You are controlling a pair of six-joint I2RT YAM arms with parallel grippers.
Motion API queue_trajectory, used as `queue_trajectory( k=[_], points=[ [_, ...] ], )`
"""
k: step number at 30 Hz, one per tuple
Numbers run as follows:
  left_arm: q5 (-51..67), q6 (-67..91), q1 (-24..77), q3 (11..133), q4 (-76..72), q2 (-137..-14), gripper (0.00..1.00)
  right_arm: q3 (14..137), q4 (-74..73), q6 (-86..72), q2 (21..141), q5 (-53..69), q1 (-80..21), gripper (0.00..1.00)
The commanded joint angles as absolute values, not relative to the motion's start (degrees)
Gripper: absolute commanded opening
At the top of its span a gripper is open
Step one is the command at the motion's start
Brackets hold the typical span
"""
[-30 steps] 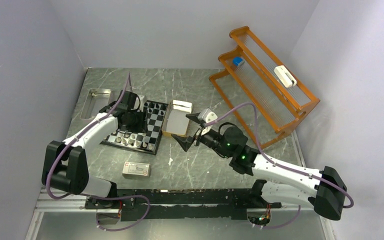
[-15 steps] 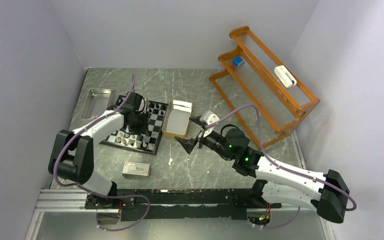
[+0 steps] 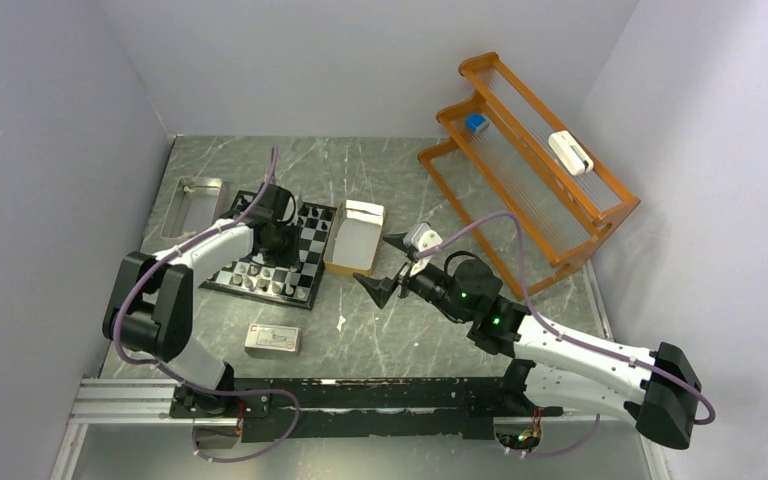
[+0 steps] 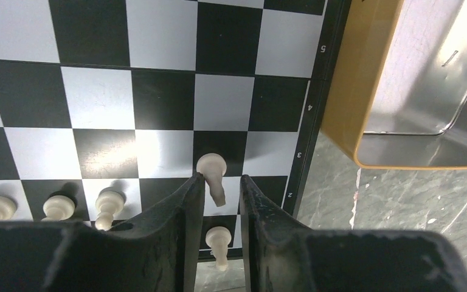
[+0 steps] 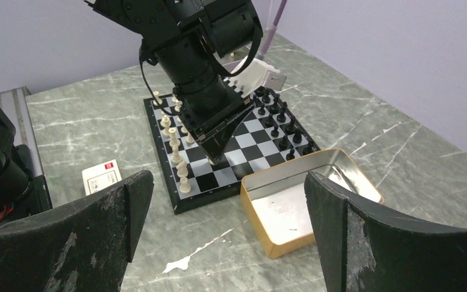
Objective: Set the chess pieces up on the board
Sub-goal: Pick up the chess piece from the chessboard, then place the chess piece on the chessboard.
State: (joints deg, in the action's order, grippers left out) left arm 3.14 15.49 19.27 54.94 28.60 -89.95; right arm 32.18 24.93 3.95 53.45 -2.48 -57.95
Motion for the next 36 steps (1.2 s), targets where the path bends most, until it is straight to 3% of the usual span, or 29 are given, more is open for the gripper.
queue_trajectory(
  k=[1,11,24,36],
  points=[
    [4.0,15.5,20.6,56.3,27.6,-90.3,0.31,31.8,24.9,4.8,52.4,-3.8,-57.8,1.00],
    [0.1,14.0,21.6,58.3,30.4,-90.2,0.13,31.7,24.8,4.9,52.6,-3.6,-57.8,1.00],
    [-10.8,13.8,20.5,68.2,42.5,-85.7,0.10,31.4,22.9,5.7,51.5,-2.0,-57.7,1.00],
    [-4.7,12.2,-4.2,65.9,45.2,-78.9,0.11,29.4,22.8,4.7,50.0,-2.0,-57.8,1.00]
  ],
)
